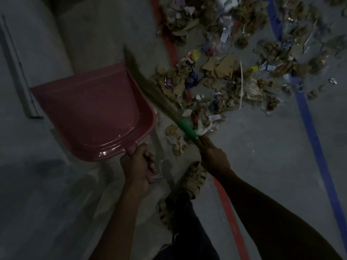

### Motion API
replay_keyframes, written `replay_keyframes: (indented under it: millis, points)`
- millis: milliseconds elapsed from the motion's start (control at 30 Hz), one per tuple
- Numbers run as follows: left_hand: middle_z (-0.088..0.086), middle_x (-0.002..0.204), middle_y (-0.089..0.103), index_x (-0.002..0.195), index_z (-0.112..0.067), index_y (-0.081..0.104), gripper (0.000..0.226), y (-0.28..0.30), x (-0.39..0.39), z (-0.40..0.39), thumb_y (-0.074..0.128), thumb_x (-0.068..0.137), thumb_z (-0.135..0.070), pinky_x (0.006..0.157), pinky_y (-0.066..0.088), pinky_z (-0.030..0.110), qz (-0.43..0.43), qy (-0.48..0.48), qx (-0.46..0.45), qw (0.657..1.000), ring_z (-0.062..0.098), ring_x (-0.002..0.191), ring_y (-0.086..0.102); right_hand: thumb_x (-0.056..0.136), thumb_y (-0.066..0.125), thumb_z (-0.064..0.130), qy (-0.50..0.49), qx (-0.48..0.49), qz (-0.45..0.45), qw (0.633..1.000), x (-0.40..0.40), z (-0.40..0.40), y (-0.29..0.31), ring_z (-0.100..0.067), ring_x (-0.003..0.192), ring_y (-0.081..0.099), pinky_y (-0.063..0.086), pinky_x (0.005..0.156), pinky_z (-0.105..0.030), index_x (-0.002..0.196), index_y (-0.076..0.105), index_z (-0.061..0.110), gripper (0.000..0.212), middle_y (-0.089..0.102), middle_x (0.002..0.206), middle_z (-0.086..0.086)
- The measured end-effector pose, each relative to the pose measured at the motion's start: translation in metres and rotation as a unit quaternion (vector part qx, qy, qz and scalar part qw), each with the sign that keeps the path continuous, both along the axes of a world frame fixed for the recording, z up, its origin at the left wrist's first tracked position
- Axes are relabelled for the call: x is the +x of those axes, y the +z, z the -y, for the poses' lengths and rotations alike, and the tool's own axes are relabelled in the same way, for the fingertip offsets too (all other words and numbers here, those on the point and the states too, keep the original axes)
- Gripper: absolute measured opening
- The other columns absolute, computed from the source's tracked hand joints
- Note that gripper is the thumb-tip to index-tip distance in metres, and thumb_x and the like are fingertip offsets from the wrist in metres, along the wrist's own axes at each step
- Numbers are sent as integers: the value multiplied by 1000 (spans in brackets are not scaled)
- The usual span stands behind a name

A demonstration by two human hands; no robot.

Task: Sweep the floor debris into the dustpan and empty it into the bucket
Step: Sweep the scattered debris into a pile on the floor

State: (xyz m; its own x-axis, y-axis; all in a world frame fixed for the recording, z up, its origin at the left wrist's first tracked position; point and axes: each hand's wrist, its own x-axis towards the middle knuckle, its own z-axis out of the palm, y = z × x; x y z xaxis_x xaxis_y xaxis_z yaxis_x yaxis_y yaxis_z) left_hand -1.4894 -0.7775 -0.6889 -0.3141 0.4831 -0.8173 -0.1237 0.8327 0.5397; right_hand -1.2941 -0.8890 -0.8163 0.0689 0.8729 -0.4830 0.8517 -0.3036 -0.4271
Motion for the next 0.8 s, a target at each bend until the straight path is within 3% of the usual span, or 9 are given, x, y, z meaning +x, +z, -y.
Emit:
replay_keyframes:
  millis: [167,300,400,500,667,800]
  points:
    - [3,56,46,63,-16,45,33,-7,-14,11,69,85,-16,38,30,17,9,22,-6,1000,11,35,40,89,55,6,-95,-67,80,990,9,6,-10,-29,84,62,48,55,-33,152,34,24,70,33,151,-5]
    - [0,51,48,63,-17,45,35,1,-19,23,69,87,-20,43,29,16,22,26,-10,999,11,34,37,92,54,3,-174,-23,109,978,35,-15,1,-40,77,59,44,53,-38,149,36,11,60,30,151,-11]
    - [-1,47,48,61,-16,46,34,12,-16,33,68,88,-18,43,28,15,24,35,4,999,11,32,36,92,53,-2,-184,19,142,972,49,-23,6,-38,66,56,43,49,-37,151,30,10,65,24,156,-13]
    - [1,48,48,60,-16,45,36,25,-14,46,67,88,-19,43,28,15,27,36,6,999,12,31,36,94,52,-1,-150,35,145,977,46,-11,16,-32,62,49,35,49,-33,156,20,8,71,17,161,-18]
    - [2,50,51,58,-16,46,36,44,-15,71,69,86,-23,45,30,17,28,34,4,999,14,34,37,91,59,2,-48,24,89,995,21,33,31,-35,64,58,41,45,-33,157,18,10,78,20,160,-20]
    - [5,53,48,61,-15,46,34,51,-11,88,69,86,-18,41,29,17,18,48,15,999,14,33,37,88,57,5,67,-18,47,996,9,64,39,-41,80,63,42,55,-34,158,22,17,79,20,162,-13]
